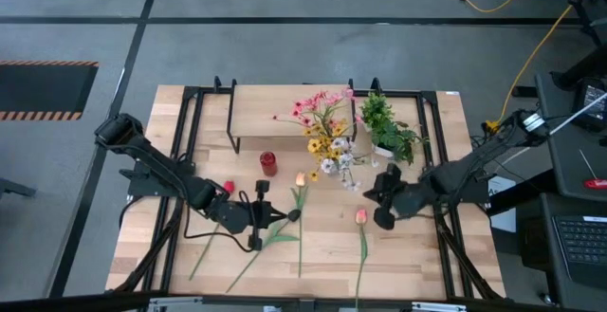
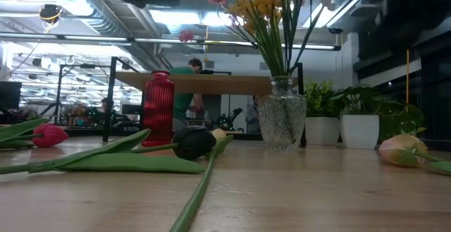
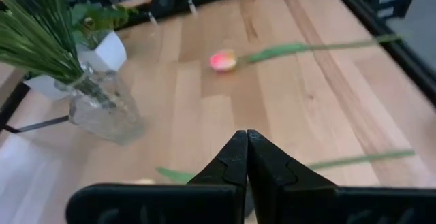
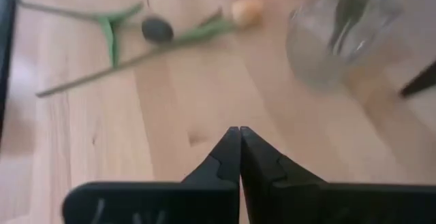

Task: Pick and place flowers into a vace then onto a shelf
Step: Put the pink flower into the red flower vase

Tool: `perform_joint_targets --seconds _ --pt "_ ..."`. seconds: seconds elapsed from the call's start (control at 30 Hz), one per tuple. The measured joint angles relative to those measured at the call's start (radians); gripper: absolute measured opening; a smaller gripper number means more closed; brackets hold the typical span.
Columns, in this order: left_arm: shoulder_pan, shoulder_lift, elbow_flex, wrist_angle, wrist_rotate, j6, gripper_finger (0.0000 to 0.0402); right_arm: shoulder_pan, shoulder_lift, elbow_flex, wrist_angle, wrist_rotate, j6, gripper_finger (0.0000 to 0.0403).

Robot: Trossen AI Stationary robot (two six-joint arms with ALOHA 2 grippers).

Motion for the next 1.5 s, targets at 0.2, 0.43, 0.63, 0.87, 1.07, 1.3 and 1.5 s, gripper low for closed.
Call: perform_joint_targets --seconds 0.2,0.43,0.63,0.87,1.07,1.3,1.5 --pt "-0.023 0.0 0.0 -0.08 0.007 -0.079 0.0002 0.106 0.223 0.205 -0.212 0.002 0.209 0.0004" --pt "-0.061 0.0 0.0 -0.087 0.012 -0.123 0.0002 0.221 0.424 0.412 -0.373 0.001 0.446 0.0004" --pt "-0.079 0.0 0.0 -0.086 0.013 -0.133 0.0005 0.285 0.552 0.481 -0.435 -0.03 0.653 0.0004" --pt "-0.084 0.0 0.0 -0.086 0.012 -0.199 0.0001 0.322 0.644 0.482 -0.414 -0.063 0.77 0.0005" --pt "-0.084 0.0 0.0 -0.086 0.01 -0.199 0.0005 0.32 0.671 0.481 -0.402 -0.062 0.767 0.0035" --pt "-0.084 0.0 0.0 -0.086 0.009 -0.199 0.0003 0.318 0.672 0.481 -0.397 -0.062 0.814 0.0113" --pt "-0.084 0.001 0.0 -0.086 0.008 -0.199 0.0003 0.289 0.672 0.476 -0.375 -0.059 0.845 0.0165"
